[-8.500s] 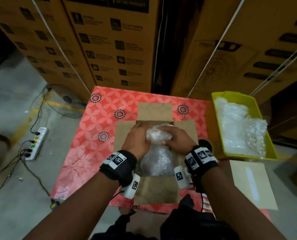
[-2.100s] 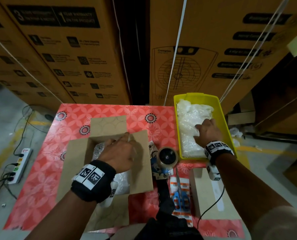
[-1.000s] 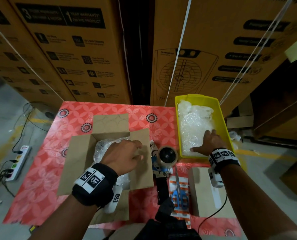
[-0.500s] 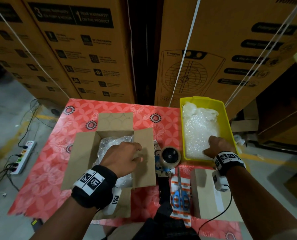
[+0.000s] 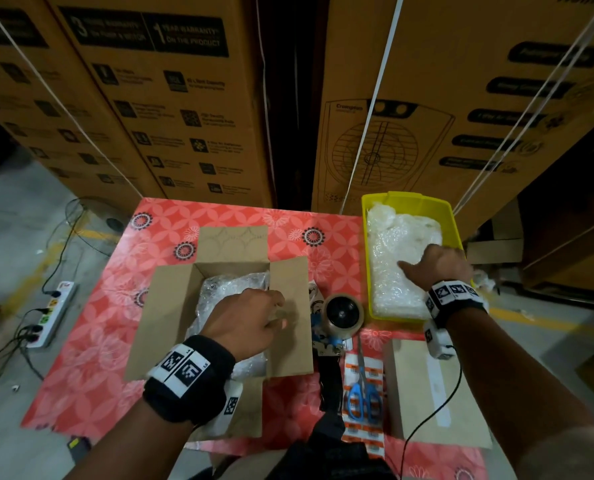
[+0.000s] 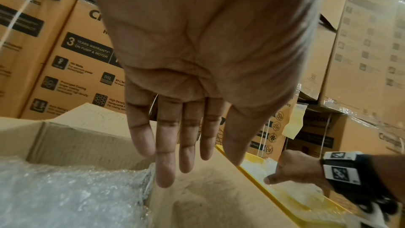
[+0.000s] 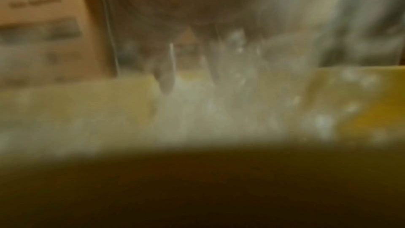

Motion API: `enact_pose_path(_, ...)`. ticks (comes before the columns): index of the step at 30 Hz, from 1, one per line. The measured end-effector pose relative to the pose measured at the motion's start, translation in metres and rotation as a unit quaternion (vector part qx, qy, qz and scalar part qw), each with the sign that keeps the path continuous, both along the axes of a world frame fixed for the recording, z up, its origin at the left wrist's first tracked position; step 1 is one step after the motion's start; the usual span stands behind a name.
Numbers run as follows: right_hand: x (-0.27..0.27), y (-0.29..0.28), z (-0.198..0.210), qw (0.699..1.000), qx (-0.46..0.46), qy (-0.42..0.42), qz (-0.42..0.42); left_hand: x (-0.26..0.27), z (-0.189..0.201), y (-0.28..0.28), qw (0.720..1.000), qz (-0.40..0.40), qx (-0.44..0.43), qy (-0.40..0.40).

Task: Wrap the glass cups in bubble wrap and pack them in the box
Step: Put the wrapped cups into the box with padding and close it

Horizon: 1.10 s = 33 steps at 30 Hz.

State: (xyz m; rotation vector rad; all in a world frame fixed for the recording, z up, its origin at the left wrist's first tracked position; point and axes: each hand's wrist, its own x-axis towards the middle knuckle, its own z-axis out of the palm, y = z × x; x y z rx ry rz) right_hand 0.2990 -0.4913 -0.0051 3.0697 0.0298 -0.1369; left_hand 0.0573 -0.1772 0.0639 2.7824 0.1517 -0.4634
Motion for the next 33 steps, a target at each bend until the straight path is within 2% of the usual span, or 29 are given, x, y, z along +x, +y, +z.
enact_pose_path(2,0.002,0.006,-0.009,0.998,-0.052,0.034,0.026,-0.001,-0.001,0.000,1.000,0.002,0.002,-0.001)
enact_pose_path(4,0.004,0.007,-0.019,0.998,-0.046,0.043,0.012,-0.004,-0.002,0.001,1.000,0.009,0.000,-0.007)
enact_pose_path(7,0.006,0.003,-0.022,0.997,0.051,0.027,-0.048,-0.008,-0.004,0.006,1.000,0.024,-0.010,-0.006)
enact_pose_path(11,0.009,-0.008,-0.003,0.983,0.150,0.013,-0.101,-0.012,-0.008,0.012,0.999,0.038,-0.003,-0.010)
enact_pose_path(14,0.011,-0.022,0.020,0.959,0.275,0.003,-0.075,-0.013,-0.014,0.023,0.997,0.075,-0.005,-0.019)
enact_pose_path(15,0.008,-0.023,0.030,0.937,0.341,0.006,-0.074,-0.014,-0.016,0.027,0.996,0.089,-0.007,-0.022)
enact_pose_path(17,-0.008,-0.013,0.050,0.871,0.483,0.026,-0.081,-0.013,-0.019,0.034,0.993,0.111,-0.018,-0.034)
enact_pose_path(20,-0.047,0.030,0.078,0.729,0.662,0.152,-0.083,-0.010,-0.018,0.038,0.980,0.142,-0.110,-0.089)
enact_pose_path(22,-0.076,0.068,0.092,0.642,0.730,0.226,-0.064,-0.011,-0.012,0.037,0.953,0.171,-0.214,-0.132)
enact_pose_path(24,-0.107,0.105,0.098,0.574,0.768,0.281,-0.046,-0.015,0.003,0.035,0.904,0.220,-0.332,-0.156)
enact_pose_path(25,-0.121,0.123,0.097,0.549,0.777,0.306,-0.041,-0.017,0.011,0.035,0.865,0.252,-0.405,-0.156)
enact_pose_path(27,-0.145,0.153,0.089,0.507,0.785,0.354,-0.048,-0.024,0.029,0.036,0.766,0.301,-0.555,-0.121)
enact_pose_path(28,-0.157,0.166,0.085,0.489,0.785,0.378,-0.048,-0.027,0.032,0.038,0.732,0.308,-0.597,-0.112)
enact_pose_path(29,-0.166,0.178,0.081,0.483,0.782,0.391,-0.045,-0.029,0.031,0.042,0.716,0.307,-0.617,-0.116)
enact_pose_path(30,-0.176,0.188,0.078,0.493,0.775,0.395,-0.038,-0.031,0.029,0.045,0.715,0.304,-0.616,-0.130)
enact_pose_path(31,-0.183,0.198,0.073,0.519,0.762,0.386,-0.030,-0.033,0.024,0.050,0.722,0.306,-0.602,-0.149)
enact_pose_path(33,-0.193,0.212,0.061,0.605,0.724,0.332,-0.010,-0.038,0.010,0.060,0.749,0.321,-0.546,-0.193)
